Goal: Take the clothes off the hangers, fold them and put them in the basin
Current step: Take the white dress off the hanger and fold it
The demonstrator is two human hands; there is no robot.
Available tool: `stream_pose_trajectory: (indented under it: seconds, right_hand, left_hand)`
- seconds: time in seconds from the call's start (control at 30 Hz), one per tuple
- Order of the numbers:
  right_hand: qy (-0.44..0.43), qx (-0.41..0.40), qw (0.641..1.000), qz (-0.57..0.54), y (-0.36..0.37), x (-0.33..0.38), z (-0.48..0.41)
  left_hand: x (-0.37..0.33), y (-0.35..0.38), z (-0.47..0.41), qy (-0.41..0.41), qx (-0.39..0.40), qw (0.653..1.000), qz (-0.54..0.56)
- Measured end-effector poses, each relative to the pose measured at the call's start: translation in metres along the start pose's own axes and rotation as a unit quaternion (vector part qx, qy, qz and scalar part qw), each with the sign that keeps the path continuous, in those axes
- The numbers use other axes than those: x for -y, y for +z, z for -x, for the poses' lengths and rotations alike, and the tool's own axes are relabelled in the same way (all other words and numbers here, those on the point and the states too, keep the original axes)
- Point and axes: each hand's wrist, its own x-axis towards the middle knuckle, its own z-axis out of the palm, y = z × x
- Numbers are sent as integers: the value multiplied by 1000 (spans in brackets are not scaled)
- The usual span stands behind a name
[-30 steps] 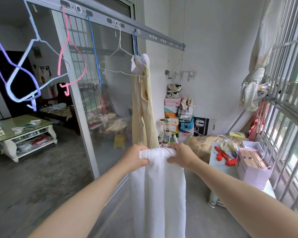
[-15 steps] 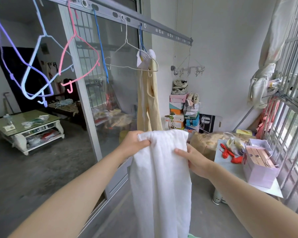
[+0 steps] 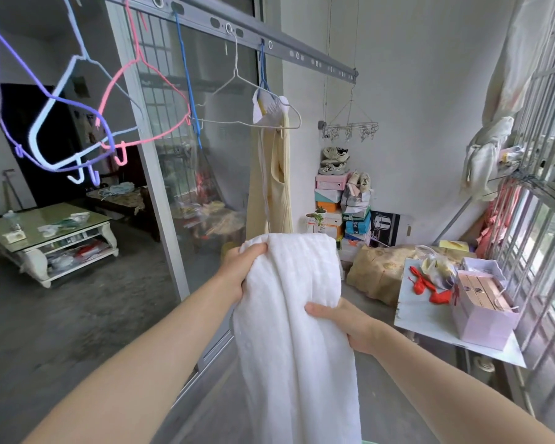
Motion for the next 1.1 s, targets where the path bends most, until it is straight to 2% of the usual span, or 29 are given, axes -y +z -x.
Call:
stream_pose_trajectory:
  seconds: [0.13, 0.2, 0.27, 0.37, 0.43, 0.53, 0.63, 0.7, 0.87, 0.97, 1.03, 1.1]
  right_hand:
    - [-13, -27, 998, -53, 5, 10, 2]
    - [-20, -43, 996, -70, 6, 14, 2]
    - [-27, -51, 994, -93, 7, 17, 2]
    - [-29, -87, 991, -92, 6, 26, -2]
    - [-17, -143, 988, -63, 4, 28, -8]
    - [6, -221, 975, -37, 0, 27, -18]
    - [16, -252, 967, -33, 0, 25, -22]
    - [22, -242, 970, -22, 1, 29, -18]
    - [33, -46, 998, -3, -10, 35, 11]
    - [2, 6, 1000, -23, -18, 27, 12]
    - [-38, -45, 998, -8, -16, 25, 6]
    - [-71, -163, 983, 47, -11, 24, 1]
  left_hand:
    - [-2, -10, -1, -82, 96, 986, 105]
    - [6, -13, -2, -92, 110, 984, 104]
    - [25, -19, -5, -97, 103, 989, 39]
    - [52, -19, 3, -173, 187, 960, 117]
    - [58, -13, 10, -163, 226, 952, 127]
    - [54, -5, 10, -140, 240, 953, 124]
    - [66, 4, 5, -94, 191, 977, 16]
    - [74, 10, 2, -55, 142, 988, -22]
    - [78, 11, -10, -42, 54, 994, 83]
    - [78, 11, -18, -37, 12, 987, 155]
    - [77, 16, -18, -38, 2, 983, 180]
    - [77, 20, -16, -35, -2, 983, 178]
